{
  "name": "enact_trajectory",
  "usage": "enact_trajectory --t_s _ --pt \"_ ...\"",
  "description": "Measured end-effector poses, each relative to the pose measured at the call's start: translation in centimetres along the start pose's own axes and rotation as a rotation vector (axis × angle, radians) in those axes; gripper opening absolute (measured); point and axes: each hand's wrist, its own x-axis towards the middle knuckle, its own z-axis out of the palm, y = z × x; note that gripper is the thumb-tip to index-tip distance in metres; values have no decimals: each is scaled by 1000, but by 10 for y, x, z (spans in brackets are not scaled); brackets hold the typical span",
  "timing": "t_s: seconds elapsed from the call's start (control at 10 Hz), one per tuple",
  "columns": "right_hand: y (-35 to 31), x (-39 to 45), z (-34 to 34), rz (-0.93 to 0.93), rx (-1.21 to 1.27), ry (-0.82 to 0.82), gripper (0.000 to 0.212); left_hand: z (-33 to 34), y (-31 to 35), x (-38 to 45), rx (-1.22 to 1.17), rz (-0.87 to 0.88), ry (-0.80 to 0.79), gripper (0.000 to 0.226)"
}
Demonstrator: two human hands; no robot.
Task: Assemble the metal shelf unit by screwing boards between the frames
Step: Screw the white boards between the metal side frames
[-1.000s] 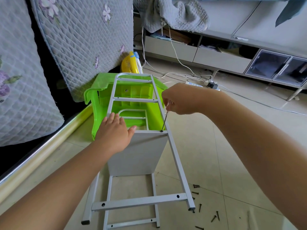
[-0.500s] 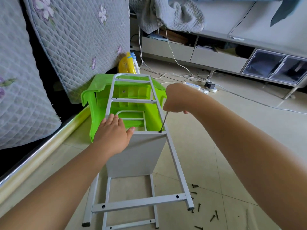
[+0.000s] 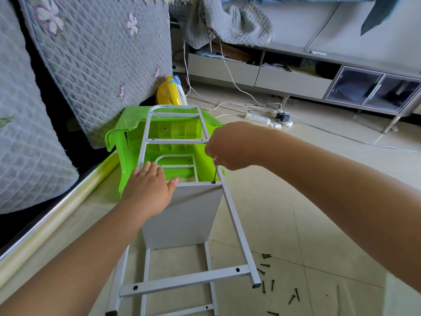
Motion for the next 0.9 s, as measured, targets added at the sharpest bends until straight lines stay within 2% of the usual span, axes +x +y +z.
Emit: enact_trajectory --t_s 0.3,0.5,0.7,0.9 --pt "15 9 -3 252 297 -266 34 1 3 4 16 9 23 64" --pt "12 7 3 252 297 -147 30 1 -2 -1 21 4 10 64" --pt "19 2 1 135 240 -49 25 2 -1 -1 12 12 10 65" --pt "17 2 3 33 120 -40 25 1 3 -3 27 22 12 65"
